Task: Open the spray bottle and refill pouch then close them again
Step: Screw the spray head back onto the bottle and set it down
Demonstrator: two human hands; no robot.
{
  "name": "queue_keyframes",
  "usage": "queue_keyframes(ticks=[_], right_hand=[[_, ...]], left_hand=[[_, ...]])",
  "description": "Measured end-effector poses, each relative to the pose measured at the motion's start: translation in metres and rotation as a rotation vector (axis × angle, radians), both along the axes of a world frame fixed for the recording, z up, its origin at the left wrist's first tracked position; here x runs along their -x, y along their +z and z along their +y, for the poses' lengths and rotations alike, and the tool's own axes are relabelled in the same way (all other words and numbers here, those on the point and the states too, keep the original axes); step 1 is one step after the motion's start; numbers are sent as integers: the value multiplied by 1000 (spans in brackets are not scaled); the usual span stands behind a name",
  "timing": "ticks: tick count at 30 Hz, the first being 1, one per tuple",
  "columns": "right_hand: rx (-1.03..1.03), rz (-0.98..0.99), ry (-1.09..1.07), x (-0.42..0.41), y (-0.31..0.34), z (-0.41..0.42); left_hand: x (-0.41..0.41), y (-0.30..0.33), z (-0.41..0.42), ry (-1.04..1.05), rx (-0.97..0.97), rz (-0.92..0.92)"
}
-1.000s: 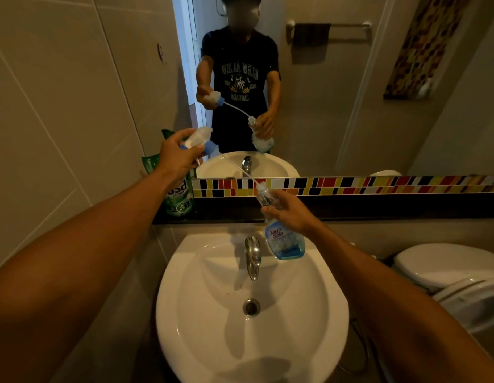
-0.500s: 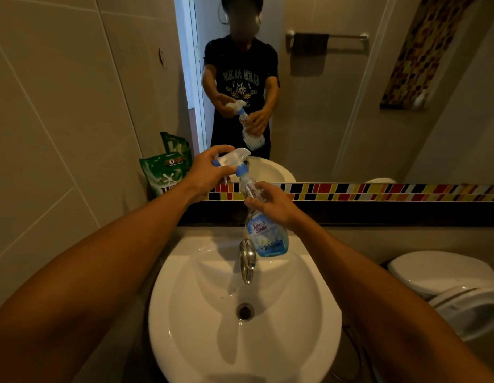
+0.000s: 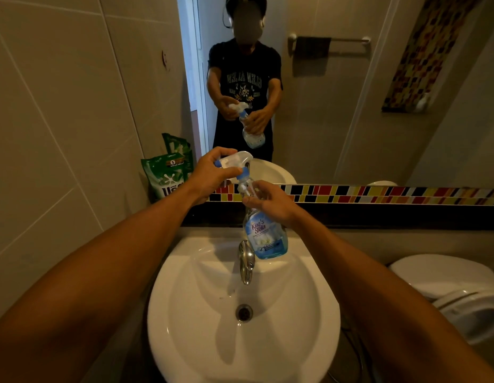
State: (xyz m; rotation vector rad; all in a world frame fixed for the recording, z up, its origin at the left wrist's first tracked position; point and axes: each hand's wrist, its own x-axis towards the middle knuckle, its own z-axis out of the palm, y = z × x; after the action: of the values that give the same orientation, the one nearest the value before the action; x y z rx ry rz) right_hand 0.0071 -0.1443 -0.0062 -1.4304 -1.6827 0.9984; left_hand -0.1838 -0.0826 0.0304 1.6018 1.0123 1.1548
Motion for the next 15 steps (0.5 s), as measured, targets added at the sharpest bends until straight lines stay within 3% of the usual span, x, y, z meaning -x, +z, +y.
queue_keyframes(ticks=[6, 15], right_hand=[[-32, 15, 28, 3, 7, 2], [-30, 46, 49, 1, 12, 4]], left_hand=[[-7, 6, -4, 78, -80, -7], [-7, 8, 3, 54, -33, -2]])
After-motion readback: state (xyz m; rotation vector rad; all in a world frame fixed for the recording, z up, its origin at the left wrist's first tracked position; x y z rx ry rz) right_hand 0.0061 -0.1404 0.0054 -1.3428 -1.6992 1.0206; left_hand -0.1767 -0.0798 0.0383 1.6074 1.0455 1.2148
